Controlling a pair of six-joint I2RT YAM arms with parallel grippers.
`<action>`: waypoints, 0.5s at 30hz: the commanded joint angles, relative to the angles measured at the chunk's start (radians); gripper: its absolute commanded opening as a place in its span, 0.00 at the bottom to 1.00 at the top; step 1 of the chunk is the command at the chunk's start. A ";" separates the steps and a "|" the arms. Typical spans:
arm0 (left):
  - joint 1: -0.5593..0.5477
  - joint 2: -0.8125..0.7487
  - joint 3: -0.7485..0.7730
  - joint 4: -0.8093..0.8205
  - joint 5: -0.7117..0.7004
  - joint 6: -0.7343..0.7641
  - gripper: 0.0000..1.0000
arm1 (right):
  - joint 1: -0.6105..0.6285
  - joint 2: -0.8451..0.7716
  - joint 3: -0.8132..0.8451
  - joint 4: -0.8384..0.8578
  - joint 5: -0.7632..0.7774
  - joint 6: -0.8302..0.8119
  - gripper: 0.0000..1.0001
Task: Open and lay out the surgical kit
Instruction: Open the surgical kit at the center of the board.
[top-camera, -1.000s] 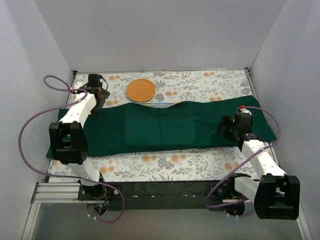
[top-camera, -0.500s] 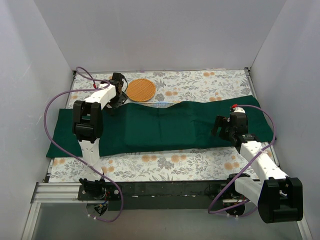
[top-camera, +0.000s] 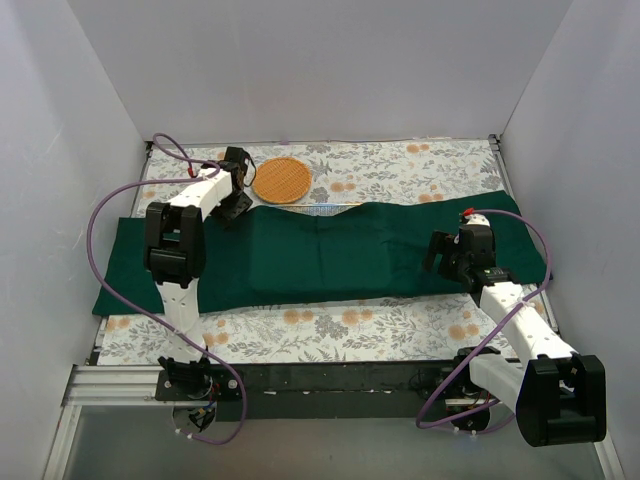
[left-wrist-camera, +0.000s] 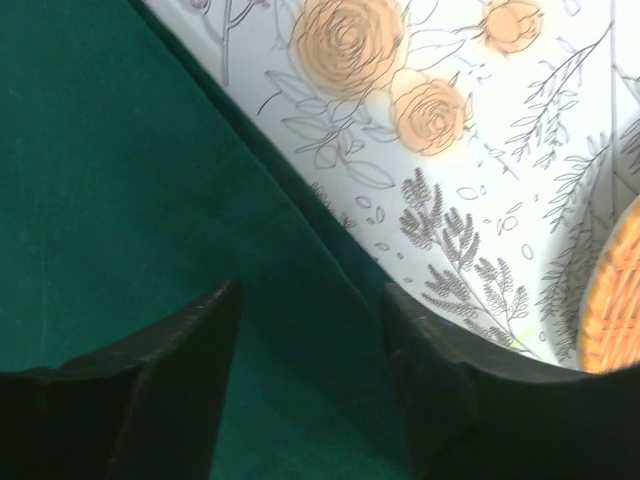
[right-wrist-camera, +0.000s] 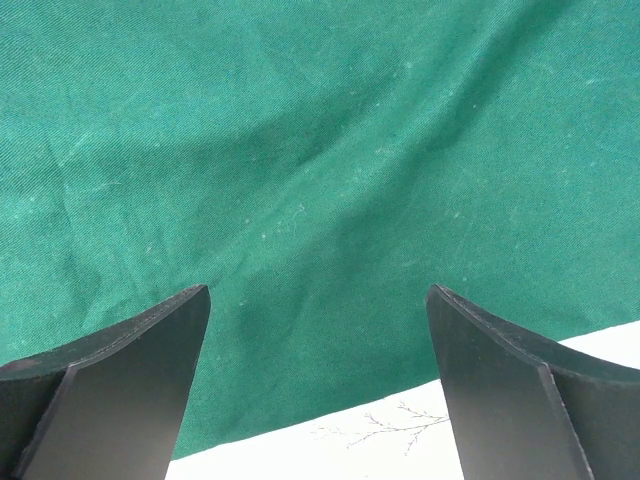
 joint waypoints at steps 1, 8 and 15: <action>-0.005 -0.093 -0.042 0.018 -0.004 0.011 0.50 | 0.006 -0.011 0.013 0.035 0.017 -0.013 0.97; -0.008 -0.122 -0.059 0.022 -0.014 0.027 0.34 | 0.004 -0.019 0.018 0.034 0.026 -0.013 0.97; -0.008 -0.178 -0.086 0.053 -0.042 0.076 0.11 | 0.006 -0.016 0.030 0.031 0.028 -0.014 0.97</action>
